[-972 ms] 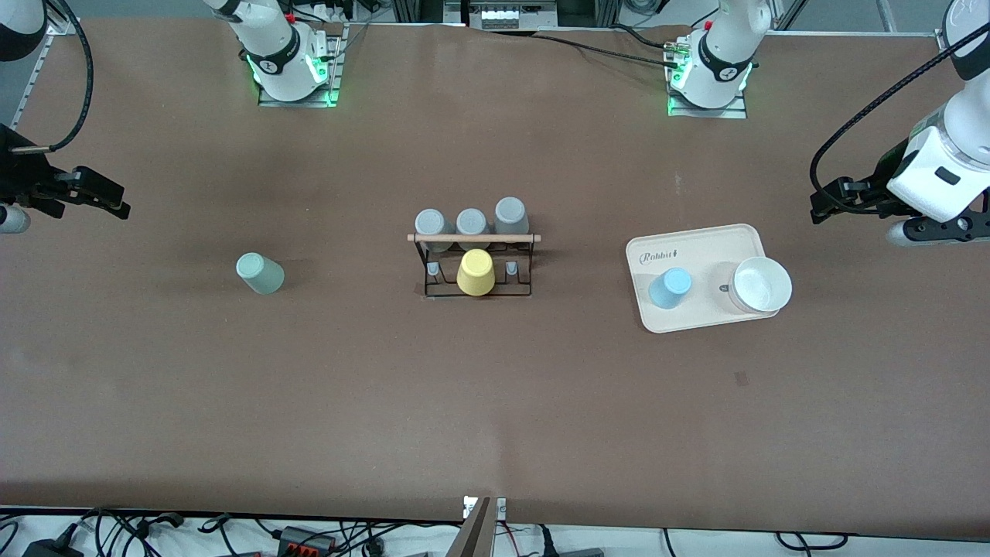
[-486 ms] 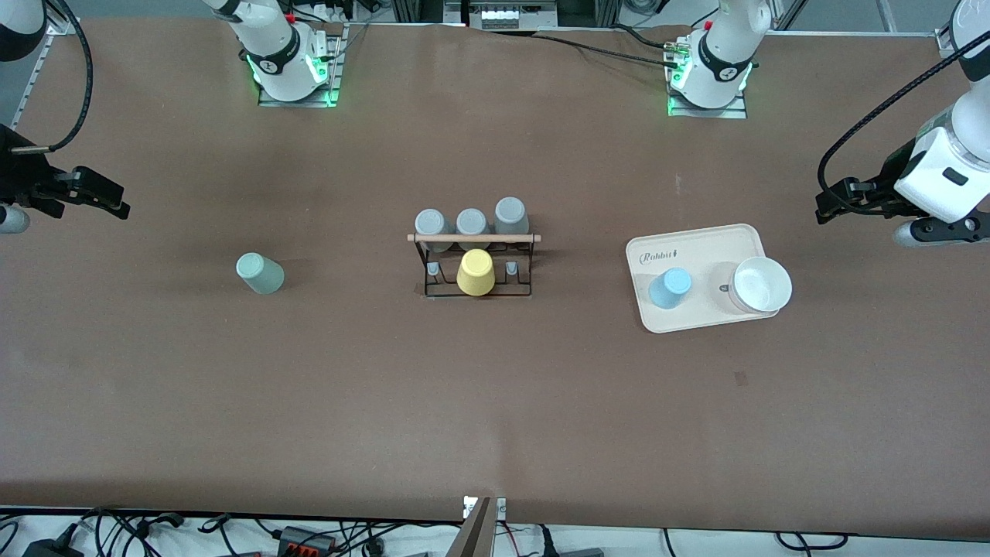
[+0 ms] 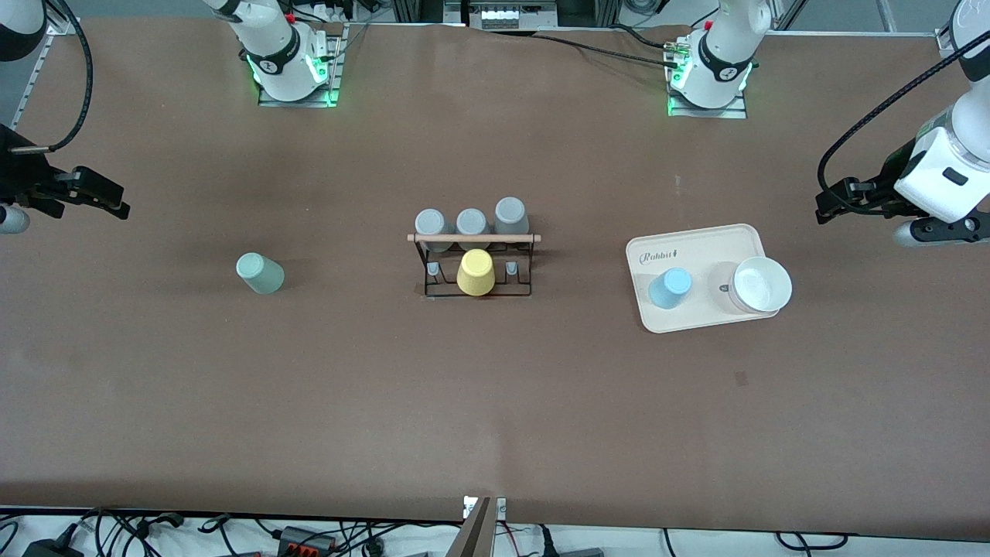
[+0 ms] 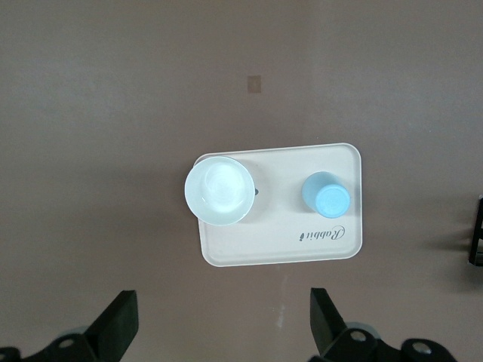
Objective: Hang scattered cups on rack with three cups
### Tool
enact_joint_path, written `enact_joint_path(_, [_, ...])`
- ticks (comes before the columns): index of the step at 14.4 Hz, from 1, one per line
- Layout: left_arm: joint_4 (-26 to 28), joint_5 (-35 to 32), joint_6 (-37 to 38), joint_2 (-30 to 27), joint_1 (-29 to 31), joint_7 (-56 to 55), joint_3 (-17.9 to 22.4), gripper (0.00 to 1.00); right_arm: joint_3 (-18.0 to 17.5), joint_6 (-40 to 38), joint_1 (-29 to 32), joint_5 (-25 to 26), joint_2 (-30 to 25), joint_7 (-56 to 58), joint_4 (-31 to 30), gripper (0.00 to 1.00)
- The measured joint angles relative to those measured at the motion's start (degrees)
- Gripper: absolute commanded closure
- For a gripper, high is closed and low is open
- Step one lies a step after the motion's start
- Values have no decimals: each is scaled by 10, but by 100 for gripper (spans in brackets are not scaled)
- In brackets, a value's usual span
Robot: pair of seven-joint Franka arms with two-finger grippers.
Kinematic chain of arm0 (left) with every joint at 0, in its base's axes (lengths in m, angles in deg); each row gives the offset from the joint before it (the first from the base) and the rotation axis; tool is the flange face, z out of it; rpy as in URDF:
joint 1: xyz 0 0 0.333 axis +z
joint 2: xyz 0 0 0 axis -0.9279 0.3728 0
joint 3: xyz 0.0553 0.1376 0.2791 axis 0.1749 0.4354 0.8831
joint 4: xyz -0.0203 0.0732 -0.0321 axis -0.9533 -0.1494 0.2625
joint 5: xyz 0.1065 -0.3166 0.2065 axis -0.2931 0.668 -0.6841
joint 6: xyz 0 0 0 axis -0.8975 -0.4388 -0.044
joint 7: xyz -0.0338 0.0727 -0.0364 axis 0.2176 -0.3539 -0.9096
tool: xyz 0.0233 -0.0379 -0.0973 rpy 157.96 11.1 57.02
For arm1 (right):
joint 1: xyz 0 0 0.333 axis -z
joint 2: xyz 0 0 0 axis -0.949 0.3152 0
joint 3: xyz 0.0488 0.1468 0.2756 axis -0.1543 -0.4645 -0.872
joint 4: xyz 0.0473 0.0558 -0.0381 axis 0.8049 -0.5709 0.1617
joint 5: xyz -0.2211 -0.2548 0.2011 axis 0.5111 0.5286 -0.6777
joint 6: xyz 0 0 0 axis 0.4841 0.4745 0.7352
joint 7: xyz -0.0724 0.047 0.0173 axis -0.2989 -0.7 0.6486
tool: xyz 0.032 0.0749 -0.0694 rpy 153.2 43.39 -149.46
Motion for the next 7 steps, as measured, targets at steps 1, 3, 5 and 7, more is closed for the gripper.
enact_joint_path(1, [0, 0, 1, 0, 0, 0, 0, 0, 0, 0, 0, 0, 0, 0, 0, 0])
enact_joint_path(3, [0, 0, 4, 0, 0, 0, 0, 0, 0, 0, 0, 0, 0, 0, 0, 0])
enact_joint_path(5, [0, 0, 7, 0, 0, 1, 0, 0, 0, 0, 0, 0, 0, 0, 0, 0])
enact_joint_path(7, [0, 0, 9, 0, 0, 1, 0, 0, 0, 0, 0, 0, 0, 0, 0, 0])
